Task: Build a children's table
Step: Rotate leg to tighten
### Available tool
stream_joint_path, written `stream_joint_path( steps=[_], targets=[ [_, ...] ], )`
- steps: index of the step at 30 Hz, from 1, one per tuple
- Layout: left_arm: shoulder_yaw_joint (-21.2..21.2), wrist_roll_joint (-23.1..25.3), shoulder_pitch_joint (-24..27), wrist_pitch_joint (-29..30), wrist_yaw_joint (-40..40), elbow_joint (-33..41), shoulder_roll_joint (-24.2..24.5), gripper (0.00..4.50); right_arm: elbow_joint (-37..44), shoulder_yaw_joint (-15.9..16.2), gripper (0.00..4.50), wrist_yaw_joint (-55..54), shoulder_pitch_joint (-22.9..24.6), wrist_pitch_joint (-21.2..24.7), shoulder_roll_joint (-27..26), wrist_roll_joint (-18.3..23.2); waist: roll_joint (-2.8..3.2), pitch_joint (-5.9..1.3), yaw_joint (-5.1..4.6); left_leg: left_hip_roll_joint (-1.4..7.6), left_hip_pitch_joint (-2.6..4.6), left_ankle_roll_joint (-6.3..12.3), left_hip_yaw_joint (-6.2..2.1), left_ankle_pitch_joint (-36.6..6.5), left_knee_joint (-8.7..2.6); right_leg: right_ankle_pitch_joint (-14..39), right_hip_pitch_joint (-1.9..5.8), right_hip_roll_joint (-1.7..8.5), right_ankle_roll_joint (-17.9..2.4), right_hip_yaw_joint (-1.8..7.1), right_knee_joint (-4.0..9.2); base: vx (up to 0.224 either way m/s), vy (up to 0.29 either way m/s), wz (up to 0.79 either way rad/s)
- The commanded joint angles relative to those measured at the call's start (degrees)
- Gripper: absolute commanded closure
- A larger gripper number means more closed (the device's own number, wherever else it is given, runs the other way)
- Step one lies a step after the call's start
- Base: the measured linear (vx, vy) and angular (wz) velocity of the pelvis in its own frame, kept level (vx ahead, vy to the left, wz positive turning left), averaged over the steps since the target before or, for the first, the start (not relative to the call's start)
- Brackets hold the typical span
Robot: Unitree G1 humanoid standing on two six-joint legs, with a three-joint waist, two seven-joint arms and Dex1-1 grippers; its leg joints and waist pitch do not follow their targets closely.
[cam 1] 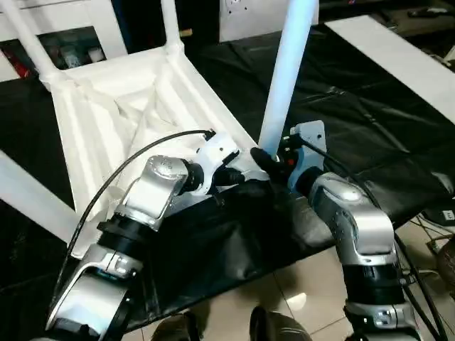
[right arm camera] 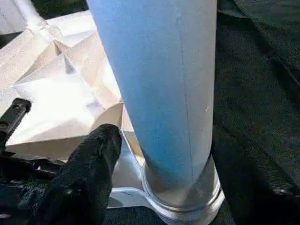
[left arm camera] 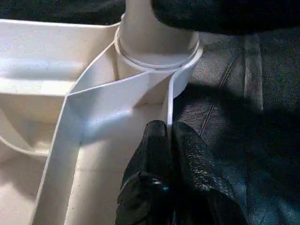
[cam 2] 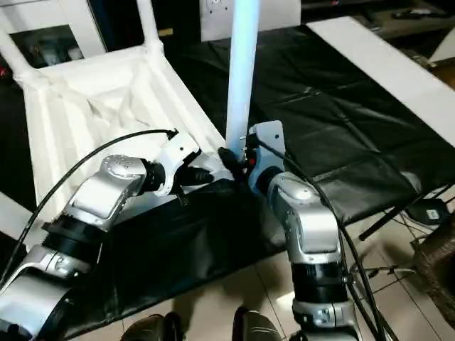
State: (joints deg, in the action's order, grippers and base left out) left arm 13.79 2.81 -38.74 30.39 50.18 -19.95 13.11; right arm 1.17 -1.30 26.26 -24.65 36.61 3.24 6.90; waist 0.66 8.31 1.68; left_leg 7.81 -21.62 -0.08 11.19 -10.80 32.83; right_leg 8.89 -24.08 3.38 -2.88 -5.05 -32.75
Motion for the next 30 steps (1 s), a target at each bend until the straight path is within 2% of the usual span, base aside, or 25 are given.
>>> stream_joint_path(
  steps=[1,2,3,5,6,10,12,15,17,18,21,30],
  targets=[
    [1.7,-1.7,0.7,-3.1,2.9,2.4,0.5,4.5,1.2,4.5,0.97,7.6,0.6,-2.0,1.5,3.6,0.01,-4.88,0.47,5.49,0.53,7.69,-2.86,-1.4,-2.99,3.4,4.16,6.74,-13.5,4.19,2.65,0.0,0.0,0.0],
    [1.8,-1.7,0.9,-3.9,3.7,2.5,1.0,4.5,1.1,4.2,0.77,8.6,0.7,-2.3,2.4,3.8,0.19,-5.02,0.58,5.47,0.48,8.38,-2.83,-0.9,-2.81,2.2,4.31,6.75,-13.7,4.11,2.38,0.0,0.0,0.0],
    [2.1,-1.9,1.4,-5.4,5.7,2.8,2.2,4.5,0.9,3.5,0.77,11.6,1.0,-3.8,4.7,4.4,0.3,-5.2,0.63,5.56,0.4,9.3,-2.9,0.4,-2.63,0.2,4.25,6.63,-13.9,3.98,2.08,0.0,0.0,0.0],
    [2.2,-2.4,2.0,-6.4,8.1,3.2,3.7,4.5,0.6,3.1,0.54,15.6,1.4,-5.9,7.7,5.1,0.16,-5.18,0.58,5.59,0.2,10.55,-2.77,1.2,-2.36,-1.8,4.14,6.65,-14.4,4.0,1.79,0.0,0.0,0.0],
    [2.6,-3.1,2.6,-8.1,11.3,3.5,5.5,4.5,0.3,3.5,0.41,20.8,2.1,-8.7,11.5,5.3,0.12,-5.04,0.78,5.62,0.2,10.81,-2.76,0.5,-2.35,-0.8,4.06,6.62,-14.2,3.88,1.91,0.0,0.0,0.0],
    [4.7,-3.5,3.3,-11.9,17.9,3.6,9.3,4.5,-1.5,4.4,0.06,29.4,2.4,-12.7,16.9,5.9,0.15,-4.72,1.32,5.77,0.47,9.92,-2.68,-3.0,-2.45,6.0,3.77,6.58,-13.5,3.81,2.67,0.0,0.0,0.0],
    [6.1,-3.1,3.4,-14.6,20.9,3.2,11.1,4.5,-2.4,5.1,0.06,33.6,2.3,-14.4,18.8,6.7,0.28,-4.54,1.8,6.06,0.93,8.13,-2.63,-5.6,-2.63,11.4,3.56,6.61,-12.6,3.84,3.28,0.0,0.0,0.0],
    [7.1,-2.9,3.5,-17.4,23.6,2.8,12.5,4.5,-3.5,5.9,0.06,37.2,2.1,-16.0,20.3,7.4,0.41,-4.28,2.29,6.49,1.34,6.25,-2.6,-7.6,-2.98,13.5,3.19,6.52,-12.2,3.88,3.42,0.0,0.0,0.0],
    [8.2,-4.0,4.0,-18.9,28.2,3.9,14.1,4.5,-5.2,7.6,0.06,42.4,1.6,-19.2,22.1,8.2,0.38,-4.32,2.66,6.49,1.5,4.94,-2.62,-9.2,-3.11,15.5,3.36,6.77,-11.8,3.91,3.55,0.0,0.0,0.0],
    [8.7,-4.5,4.3,-19.2,30.1,4.5,14.6,4.5,-6.0,8.2,0.06,44.4,1.3,-20.5,22.7,8.3,0.13,-4.52,2.96,6.46,1.41,4.68,-2.61,-8.7,-3.06,15.0,3.54,6.97,-11.9,3.96,3.29,0.0,0.0,0.0],
    [10.4,-5.0,4.2,-21.5,33.5,5.0,15.8,4.5,-10.0,9.7,0.06,50.9,-0.2,-23.9,23.4,8.9,-0.05,-4.73,3.45,6.42,1.37,5.44,-2.39,-7.1,-2.87,12.9,3.44,6.92,-12.7,3.99,2.97,0.0,0.0,0.0],
    [11.2,-4.1,4.1,-23.2,34.7,4.9,16.1,4.5,-14.6,12.1,0.77,57.6,-2.8,-24.4,23.9,10.5,-0.49,-4.99,4.04,6.4,0.98,6.78,-2.46,-5.0,-2.63,13.3,3.59,6.91,-12.3,3.78,2.78,0.0,0.0,0.0]
  ],
)
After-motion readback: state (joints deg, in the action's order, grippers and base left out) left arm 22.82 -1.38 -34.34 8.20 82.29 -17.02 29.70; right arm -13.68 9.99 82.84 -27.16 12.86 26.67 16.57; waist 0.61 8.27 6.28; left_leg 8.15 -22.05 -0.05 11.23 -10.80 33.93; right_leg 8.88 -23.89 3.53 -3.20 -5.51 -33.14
